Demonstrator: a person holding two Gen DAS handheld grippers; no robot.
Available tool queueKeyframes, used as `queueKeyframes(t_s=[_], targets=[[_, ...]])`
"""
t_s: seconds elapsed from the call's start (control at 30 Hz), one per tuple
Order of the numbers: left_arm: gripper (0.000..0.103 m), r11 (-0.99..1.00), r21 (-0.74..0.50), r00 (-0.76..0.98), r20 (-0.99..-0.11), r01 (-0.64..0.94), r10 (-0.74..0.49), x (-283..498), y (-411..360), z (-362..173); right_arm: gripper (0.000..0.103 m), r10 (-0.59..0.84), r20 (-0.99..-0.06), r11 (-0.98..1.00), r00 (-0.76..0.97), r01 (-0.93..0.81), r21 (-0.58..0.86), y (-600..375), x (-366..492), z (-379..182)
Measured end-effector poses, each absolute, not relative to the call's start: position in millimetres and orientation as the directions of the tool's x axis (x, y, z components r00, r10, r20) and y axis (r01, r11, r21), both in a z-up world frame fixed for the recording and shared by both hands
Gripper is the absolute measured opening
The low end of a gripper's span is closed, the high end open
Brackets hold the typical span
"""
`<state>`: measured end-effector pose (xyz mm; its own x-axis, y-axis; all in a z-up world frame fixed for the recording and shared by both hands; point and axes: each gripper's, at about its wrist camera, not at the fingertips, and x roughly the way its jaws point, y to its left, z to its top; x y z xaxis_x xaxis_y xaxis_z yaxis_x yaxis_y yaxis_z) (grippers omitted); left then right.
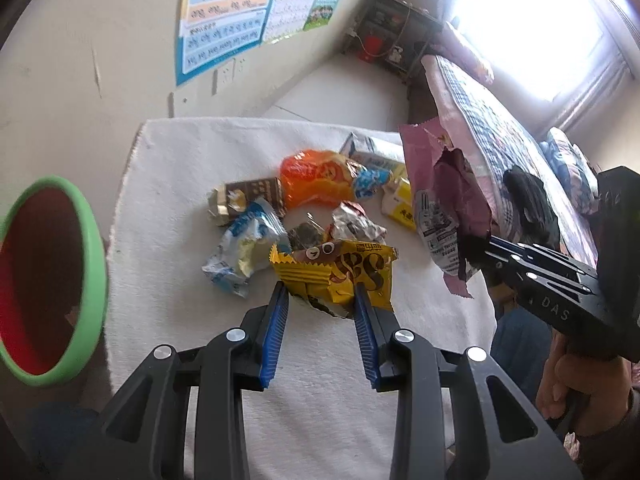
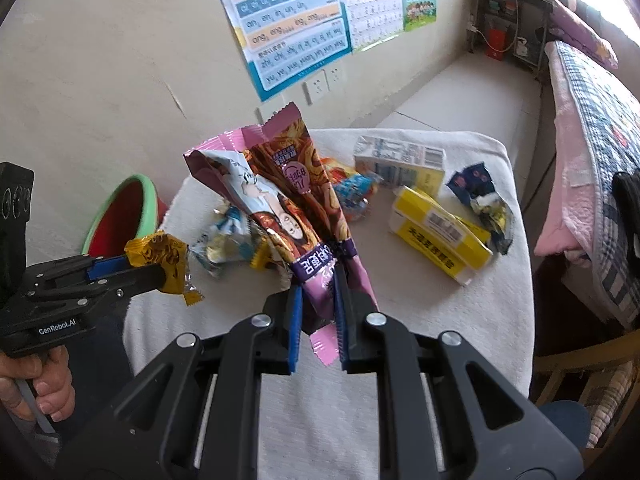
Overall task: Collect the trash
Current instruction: 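Carry the yellow wrapper and pink snack bag over the red bucket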
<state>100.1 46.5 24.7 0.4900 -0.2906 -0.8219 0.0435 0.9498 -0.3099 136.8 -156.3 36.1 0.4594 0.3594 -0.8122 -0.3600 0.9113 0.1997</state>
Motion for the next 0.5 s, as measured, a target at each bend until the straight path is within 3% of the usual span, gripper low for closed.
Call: queueKeyframes(t_s=[0.5], targets=[[0.031,0.962,-0.265,0.560,-0.808,-0.071,-0.182,78.6,103.4,44.9,0.015,0.432,-0.785,0.861,0.444,-0.461,0.213,-96.1,133.1,59.2]])
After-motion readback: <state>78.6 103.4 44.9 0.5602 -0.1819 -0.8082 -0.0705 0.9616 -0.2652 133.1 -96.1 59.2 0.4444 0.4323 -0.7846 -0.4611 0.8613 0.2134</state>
